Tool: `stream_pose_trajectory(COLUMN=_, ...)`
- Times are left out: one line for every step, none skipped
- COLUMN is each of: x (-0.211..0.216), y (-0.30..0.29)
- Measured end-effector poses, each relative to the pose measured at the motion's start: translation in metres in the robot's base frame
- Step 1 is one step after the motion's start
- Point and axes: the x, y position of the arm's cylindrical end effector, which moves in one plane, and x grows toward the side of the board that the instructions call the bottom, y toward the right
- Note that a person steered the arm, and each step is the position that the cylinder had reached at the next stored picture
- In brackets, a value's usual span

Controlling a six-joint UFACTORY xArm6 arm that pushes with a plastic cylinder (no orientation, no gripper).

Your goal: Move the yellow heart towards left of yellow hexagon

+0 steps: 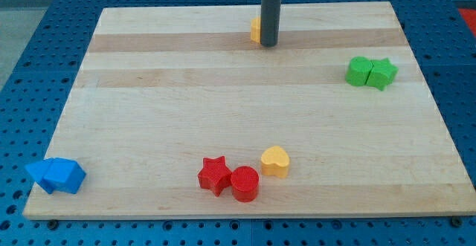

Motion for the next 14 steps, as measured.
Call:
stream_pose_trajectory(x=-0.008, y=-0.004)
stream_pose_trajectory(x=0.015, y=-0.001)
stream_pose_trajectory(x=0.063, y=0.033)
stream_pose_trajectory(x=0.123, y=0.068)
stream_pose_trajectory(x=0.185, y=0.105)
stream_pose_trajectory(x=0.251, y=0.148)
stream_pose_trajectory(x=0.312, y=0.14)
stream_pose_trajectory(x=0.329, y=0.081)
stream_pose_trajectory(x=0.31, y=0.034)
stream_pose_trajectory(x=0.283, y=0.001)
stream_pose_trajectory(x=0.271, y=-0.032)
stream_pose_trajectory(x=0.246, y=-0.053)
stream_pose_trajectory(x=0.218, y=-0.067)
stream_pose_trajectory(x=0.238, y=-0.064)
